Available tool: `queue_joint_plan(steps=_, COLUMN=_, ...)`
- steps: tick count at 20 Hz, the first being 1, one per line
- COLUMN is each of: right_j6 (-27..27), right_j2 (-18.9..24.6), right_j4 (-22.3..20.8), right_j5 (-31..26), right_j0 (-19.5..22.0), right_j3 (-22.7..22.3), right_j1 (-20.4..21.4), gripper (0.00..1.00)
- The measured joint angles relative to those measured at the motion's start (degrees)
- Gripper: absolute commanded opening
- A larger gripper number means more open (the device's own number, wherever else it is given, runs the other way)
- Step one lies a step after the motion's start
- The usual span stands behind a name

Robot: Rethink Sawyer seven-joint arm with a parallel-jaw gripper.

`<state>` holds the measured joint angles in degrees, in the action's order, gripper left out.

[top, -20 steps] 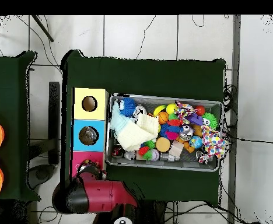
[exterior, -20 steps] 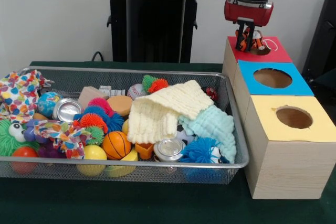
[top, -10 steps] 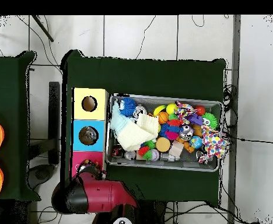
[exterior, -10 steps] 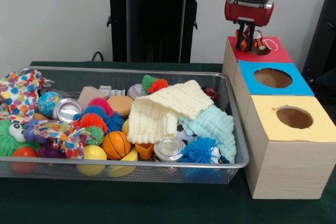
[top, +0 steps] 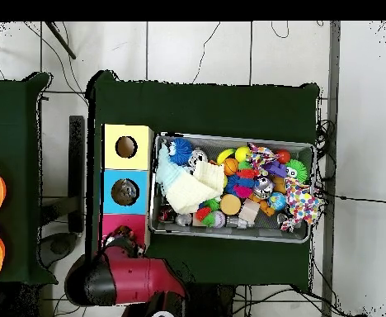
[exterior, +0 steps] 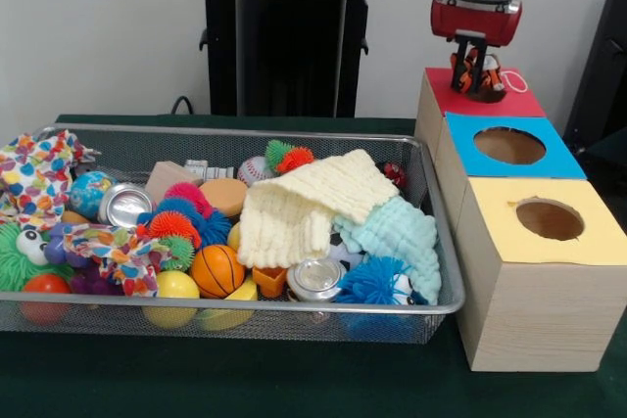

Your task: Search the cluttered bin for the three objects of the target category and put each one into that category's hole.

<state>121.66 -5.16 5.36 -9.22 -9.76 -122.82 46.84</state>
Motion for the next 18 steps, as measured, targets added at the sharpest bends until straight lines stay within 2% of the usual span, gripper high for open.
queue_joint_plan(steps=2, right_j6=0.00, right_j2=0.01, right_j4=0.12, right_j5=0.00, right_j0=-0.29, right_j3=0.00, right_j1=0.01, gripper=0.00)
queue_joint_plan(steps=3, right_j6=0.00, right_j2=-0.04, right_j4=0.15, right_j5=0.00, right_j0=-0.60, right_j3=0.00, right_j1=0.00, gripper=1.00)
queue_joint_plan(steps=10, right_j6=0.00, right_j2=-1.03, right_j4=0.55, right_j5=0.01, right_j0=-1.64, right_j3=0.01, right_j1=-0.35, gripper=1.00)
queue_joint_plan(steps=18, right_j6=0.01, right_j2=-2.70, right_j4=2.90, right_j5=0.02, right_j0=-3.43, right_j3=0.14, right_j1=-0.87, gripper=1.00)
